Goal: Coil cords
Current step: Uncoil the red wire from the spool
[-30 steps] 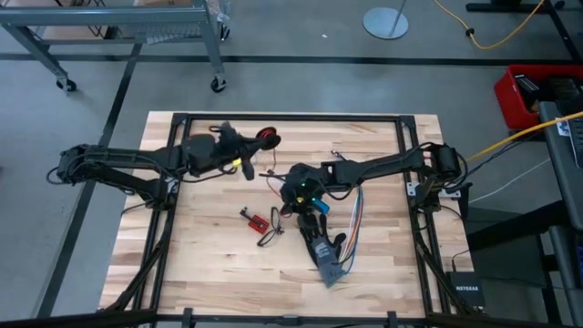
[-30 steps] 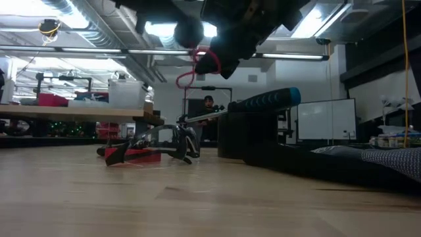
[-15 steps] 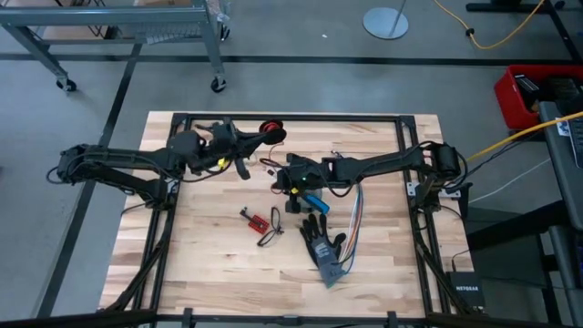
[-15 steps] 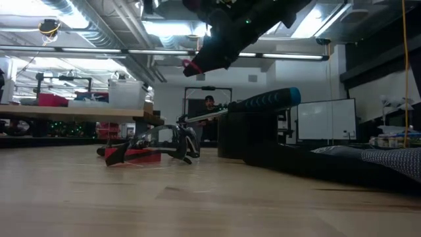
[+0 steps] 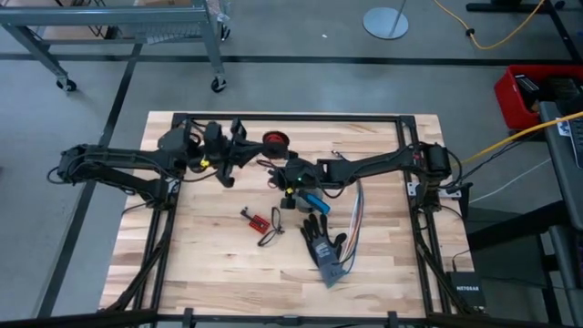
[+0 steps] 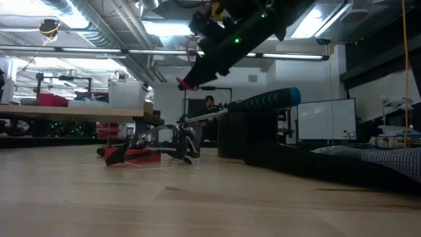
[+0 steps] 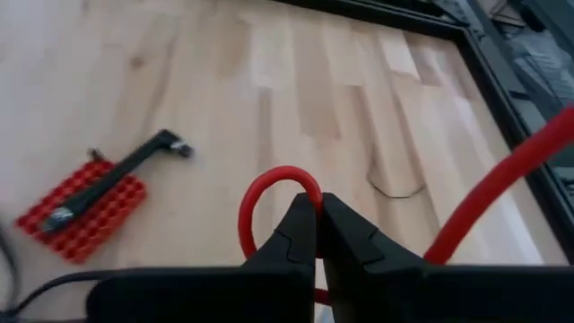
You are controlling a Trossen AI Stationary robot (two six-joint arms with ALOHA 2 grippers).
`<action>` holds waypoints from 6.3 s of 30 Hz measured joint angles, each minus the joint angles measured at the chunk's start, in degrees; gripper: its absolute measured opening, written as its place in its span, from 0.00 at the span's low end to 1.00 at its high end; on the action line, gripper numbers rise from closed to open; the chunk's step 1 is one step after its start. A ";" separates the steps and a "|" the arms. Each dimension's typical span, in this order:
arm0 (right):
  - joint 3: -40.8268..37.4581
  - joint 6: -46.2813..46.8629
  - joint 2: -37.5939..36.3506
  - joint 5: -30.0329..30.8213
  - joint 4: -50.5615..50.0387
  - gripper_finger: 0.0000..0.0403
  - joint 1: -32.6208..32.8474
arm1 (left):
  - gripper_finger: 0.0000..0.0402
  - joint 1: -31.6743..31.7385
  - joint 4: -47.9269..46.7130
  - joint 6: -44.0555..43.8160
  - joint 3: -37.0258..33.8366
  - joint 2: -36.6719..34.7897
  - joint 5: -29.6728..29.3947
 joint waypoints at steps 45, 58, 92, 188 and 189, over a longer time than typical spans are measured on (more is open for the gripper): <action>5.55 14.36 0.11 -30.20 -10.10 0.01 -12.76 | 0.00 10.40 -56.64 -18.78 0.04 -4.58 13.98; 5.55 13.39 0.11 -31.36 -20.16 0.01 -11.57 | 0.00 16.93 -60.91 -6.98 0.02 -12.60 -4.38; 5.55 7.34 0.05 -2.68 -9.21 0.01 -3.78 | 0.00 6.77 -22.72 -4.15 0.00 -13.68 19.40; 3.97 23.68 12.05 -14.95 -2.46 0.01 5.85 | 0.00 1.46 -16.08 24.60 0.02 -19.33 -21.09; 3.77 23.92 12.69 -15.17 -2.30 0.01 5.79 | 0.00 1.46 -15.24 24.45 0.02 -19.34 -20.17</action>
